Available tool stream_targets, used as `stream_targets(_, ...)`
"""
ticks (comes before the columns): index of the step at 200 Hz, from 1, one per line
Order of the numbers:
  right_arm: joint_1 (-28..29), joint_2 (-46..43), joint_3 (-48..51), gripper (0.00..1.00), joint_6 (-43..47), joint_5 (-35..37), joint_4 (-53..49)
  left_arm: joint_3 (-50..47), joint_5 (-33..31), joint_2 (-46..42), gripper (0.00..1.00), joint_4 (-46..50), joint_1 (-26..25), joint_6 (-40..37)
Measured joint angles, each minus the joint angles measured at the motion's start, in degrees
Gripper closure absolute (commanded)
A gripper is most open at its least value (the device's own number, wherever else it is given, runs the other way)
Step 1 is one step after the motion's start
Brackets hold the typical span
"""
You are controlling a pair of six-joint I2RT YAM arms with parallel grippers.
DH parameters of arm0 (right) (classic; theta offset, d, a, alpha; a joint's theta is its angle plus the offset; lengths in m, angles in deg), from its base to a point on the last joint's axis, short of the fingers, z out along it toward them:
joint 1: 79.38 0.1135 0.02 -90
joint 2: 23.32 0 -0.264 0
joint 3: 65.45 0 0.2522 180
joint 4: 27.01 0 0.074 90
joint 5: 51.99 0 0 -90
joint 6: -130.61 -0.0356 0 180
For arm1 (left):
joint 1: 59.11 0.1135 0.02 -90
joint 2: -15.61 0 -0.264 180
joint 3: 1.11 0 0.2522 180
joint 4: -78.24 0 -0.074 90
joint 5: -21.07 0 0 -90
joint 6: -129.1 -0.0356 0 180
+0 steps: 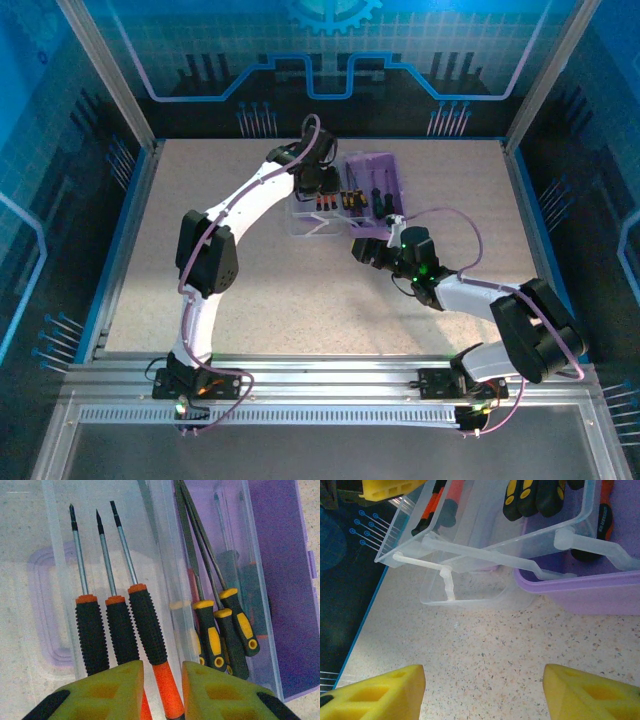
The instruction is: Pack the tool kit
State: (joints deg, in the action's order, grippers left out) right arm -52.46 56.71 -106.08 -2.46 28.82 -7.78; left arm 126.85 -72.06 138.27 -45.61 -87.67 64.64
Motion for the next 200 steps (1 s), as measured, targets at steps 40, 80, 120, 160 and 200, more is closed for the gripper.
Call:
stream_targets(40,0.0,-0.9,0.0,0.35,0.2,0.2,-0.7,-0.7,0.0,-0.5,0.6,0.0,0.0,0.0)
stream_targets(80,0.0,-3.5,0.0,0.36,1.6,1.6,-2.5,-17.0,-1.3,-14.2,0.29,-6.5,1.0,0.5)
stream_targets(120,0.0,-9.2,0.0,0.25,5.7,10.1,-8.4,-43.7,-1.9,-34.7,0.12,-21.2,6.8,6.5)
stream_targets(160,-4.7,-11.4,0.3,0.26,6.6,15.0,-9.8,-60.4,4.1,-34.7,0.42,-32.5,13.3,13.6)
stream_targets(200,-13.3,-6.7,-3.5,0.39,5.2,13.4,-15.2,-59.4,10.8,-28.3,0.51,-35.2,15.7,12.9)
